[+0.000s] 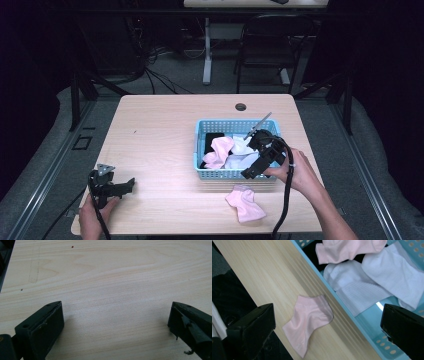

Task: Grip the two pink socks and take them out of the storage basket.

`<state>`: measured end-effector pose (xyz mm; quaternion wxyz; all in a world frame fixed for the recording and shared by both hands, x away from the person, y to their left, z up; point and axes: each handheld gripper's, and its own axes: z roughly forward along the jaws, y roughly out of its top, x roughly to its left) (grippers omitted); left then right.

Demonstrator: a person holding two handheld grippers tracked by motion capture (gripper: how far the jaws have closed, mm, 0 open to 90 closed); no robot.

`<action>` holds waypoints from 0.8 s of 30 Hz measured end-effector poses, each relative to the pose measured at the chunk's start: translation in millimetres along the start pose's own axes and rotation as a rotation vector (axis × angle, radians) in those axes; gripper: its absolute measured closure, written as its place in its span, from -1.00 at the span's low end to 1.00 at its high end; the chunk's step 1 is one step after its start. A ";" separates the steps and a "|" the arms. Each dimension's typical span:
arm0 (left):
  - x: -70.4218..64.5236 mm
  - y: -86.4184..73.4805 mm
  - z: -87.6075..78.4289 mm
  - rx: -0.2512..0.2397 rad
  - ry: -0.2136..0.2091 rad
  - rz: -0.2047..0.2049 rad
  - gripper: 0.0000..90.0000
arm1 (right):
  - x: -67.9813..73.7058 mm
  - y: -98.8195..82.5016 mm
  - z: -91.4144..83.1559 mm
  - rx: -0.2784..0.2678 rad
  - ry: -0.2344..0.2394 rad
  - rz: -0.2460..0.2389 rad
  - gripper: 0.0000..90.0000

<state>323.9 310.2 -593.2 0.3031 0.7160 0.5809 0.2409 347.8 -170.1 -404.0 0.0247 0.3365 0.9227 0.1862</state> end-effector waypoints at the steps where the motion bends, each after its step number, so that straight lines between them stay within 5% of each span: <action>1: 0.0 0.0 0.0 0.000 0.000 0.000 -0.99 | -2.3 2.5 -1.7 0.002 0.004 -0.006 -1.00; 15: 0.0 0.0 0.0 0.001 0.000 0.000 -0.99 | -24.0 30.3 -8.9 -0.025 -0.016 0.014 -1.00; 24: 0.0 0.0 -0.1 0.001 0.000 0.000 -0.99 | -35.4 45.6 6.9 -0.009 -0.010 0.023 -1.00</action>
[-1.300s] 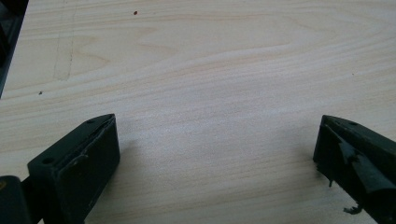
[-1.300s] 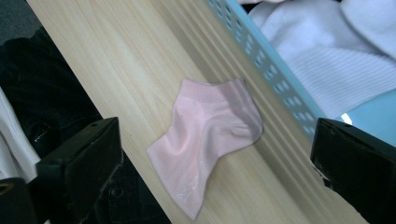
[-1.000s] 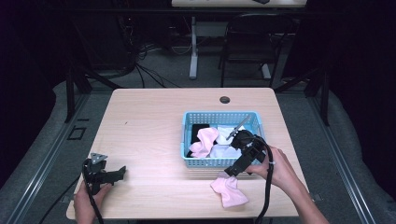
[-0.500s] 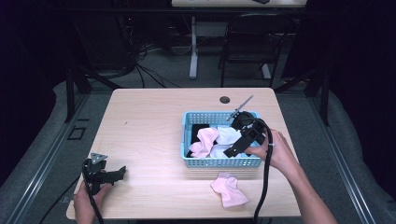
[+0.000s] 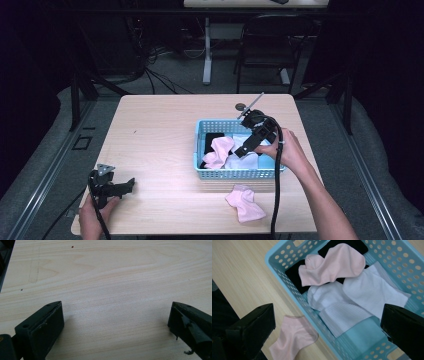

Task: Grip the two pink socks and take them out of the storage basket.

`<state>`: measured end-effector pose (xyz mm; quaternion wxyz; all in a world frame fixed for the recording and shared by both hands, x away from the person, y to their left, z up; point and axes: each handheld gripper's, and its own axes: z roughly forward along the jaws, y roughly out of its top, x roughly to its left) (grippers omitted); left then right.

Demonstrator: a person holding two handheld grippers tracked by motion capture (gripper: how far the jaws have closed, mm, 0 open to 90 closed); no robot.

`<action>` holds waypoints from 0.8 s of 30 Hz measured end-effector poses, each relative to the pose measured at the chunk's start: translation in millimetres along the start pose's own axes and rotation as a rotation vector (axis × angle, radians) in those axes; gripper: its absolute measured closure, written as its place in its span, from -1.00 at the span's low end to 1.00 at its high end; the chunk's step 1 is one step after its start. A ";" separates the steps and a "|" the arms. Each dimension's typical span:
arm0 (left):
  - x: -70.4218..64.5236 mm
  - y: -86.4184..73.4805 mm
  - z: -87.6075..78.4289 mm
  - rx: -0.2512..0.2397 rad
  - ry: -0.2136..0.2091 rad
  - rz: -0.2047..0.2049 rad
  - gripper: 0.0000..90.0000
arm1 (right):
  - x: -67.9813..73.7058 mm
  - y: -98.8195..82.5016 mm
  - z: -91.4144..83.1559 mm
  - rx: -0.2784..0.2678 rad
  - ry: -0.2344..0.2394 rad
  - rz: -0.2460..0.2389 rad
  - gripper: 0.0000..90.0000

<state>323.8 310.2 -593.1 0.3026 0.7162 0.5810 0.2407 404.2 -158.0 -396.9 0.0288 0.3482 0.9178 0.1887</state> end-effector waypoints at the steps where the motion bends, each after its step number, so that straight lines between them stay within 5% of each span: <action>1: 0.0 -0.1 0.1 -0.001 0.000 0.000 -0.99 | -0.7 3.4 5.5 0.007 0.003 0.001 -1.00; 24: 0.0 -0.1 0.1 -0.002 0.000 -0.001 -0.99 | -8.2 45.8 79.8 0.124 0.010 -0.008 -0.97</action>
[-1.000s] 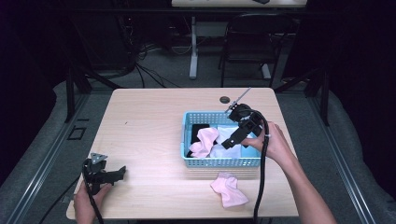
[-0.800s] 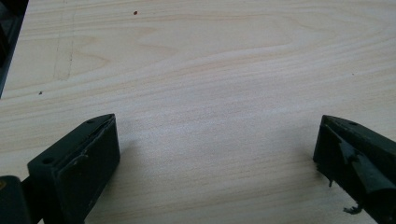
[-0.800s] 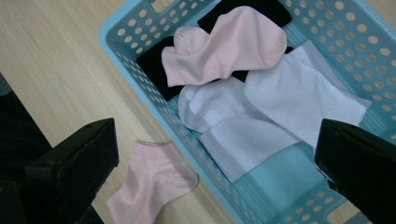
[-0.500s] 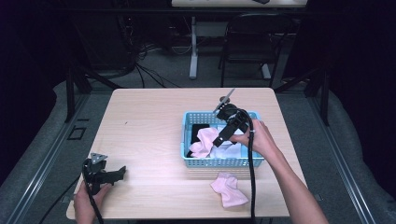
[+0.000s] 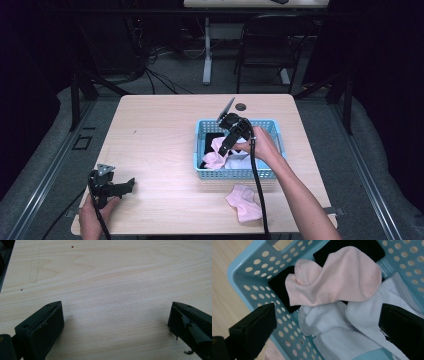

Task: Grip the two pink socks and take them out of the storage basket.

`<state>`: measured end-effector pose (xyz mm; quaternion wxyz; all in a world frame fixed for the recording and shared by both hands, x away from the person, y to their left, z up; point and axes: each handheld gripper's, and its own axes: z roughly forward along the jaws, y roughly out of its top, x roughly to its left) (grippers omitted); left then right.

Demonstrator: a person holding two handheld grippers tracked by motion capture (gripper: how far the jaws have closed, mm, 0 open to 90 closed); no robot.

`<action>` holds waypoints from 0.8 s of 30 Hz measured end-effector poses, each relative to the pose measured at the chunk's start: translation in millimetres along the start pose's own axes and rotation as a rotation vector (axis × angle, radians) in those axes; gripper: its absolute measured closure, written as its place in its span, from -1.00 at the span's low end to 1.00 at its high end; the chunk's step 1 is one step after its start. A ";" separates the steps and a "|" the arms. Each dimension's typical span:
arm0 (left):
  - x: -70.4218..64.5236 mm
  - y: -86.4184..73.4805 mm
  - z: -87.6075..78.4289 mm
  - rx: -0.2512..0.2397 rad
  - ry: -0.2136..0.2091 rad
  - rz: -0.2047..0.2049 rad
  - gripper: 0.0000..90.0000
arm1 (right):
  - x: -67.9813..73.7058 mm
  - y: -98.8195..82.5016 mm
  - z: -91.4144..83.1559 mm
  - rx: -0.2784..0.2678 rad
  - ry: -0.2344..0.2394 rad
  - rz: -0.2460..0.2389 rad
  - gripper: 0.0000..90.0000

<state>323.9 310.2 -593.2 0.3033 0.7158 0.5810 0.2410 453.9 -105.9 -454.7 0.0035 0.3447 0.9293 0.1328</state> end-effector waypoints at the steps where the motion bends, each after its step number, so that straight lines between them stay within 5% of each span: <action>1: 0.0 0.0 -0.1 0.000 0.000 0.000 -0.99 | -1.3 1.8 4.0 0.014 0.001 -0.001 -0.97; 18: 0.0 0.0 0.0 0.000 0.000 0.000 -0.99 | -14.2 19.1 56.6 0.087 -0.001 0.019 -0.74; 24: 0.0 0.0 -0.1 0.000 0.000 0.000 -0.99 | -15.2 25.2 73.2 0.120 -0.015 0.034 -0.50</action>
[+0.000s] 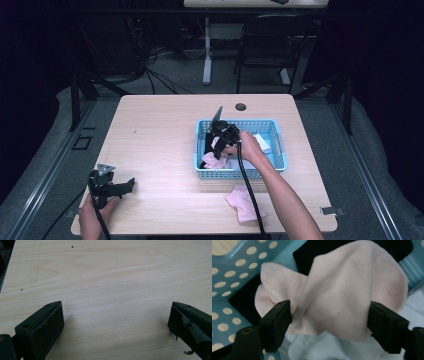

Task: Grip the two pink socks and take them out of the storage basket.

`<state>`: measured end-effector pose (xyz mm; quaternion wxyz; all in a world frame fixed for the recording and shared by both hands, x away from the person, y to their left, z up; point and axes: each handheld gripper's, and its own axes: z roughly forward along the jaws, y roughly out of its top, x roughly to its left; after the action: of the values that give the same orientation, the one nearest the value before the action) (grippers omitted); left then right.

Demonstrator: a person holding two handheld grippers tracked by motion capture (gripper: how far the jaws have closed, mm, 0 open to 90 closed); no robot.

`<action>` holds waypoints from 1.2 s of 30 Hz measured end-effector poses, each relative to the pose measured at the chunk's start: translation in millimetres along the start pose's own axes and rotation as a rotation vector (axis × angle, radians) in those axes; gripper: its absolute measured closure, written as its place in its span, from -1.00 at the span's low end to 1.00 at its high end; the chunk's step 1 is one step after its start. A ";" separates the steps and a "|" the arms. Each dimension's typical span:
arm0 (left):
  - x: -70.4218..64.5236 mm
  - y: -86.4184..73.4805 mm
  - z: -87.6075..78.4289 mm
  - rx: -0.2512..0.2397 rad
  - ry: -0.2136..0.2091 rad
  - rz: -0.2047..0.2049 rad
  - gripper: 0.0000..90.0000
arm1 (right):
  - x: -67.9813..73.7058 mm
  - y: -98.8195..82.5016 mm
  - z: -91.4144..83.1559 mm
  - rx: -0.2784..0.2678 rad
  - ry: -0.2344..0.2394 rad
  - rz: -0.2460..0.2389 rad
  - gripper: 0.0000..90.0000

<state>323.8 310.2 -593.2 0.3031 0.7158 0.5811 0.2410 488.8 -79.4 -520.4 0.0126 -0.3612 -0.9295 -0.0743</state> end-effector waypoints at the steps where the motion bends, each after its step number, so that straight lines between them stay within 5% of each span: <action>1: 0.0 0.0 0.0 0.000 0.000 0.000 -0.99 | 0.7 1.1 0.8 0.006 0.001 0.002 -0.42; 4: 0.0 0.0 0.0 0.000 0.000 0.000 -0.99 | 2.2 2.3 2.7 0.010 -0.004 0.000 -0.24; 7: 0.0 0.0 0.0 0.000 0.000 0.000 -0.99 | 4.9 3.1 3.8 0.013 0.003 -0.006 0.20; 13: 0.0 0.0 0.0 0.000 0.000 0.000 -0.99 | 4.8 0.8 -0.8 0.019 0.024 -0.012 0.70; 36: 0.1 0.1 0.0 0.001 0.000 0.001 -0.99 | 3.9 -17.4 -50.8 -0.127 0.044 0.009 0.77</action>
<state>323.9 310.3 -593.1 0.3026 0.7163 0.5810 0.2406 472.6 -97.0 -472.1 0.0102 -0.3639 -0.9206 -0.1411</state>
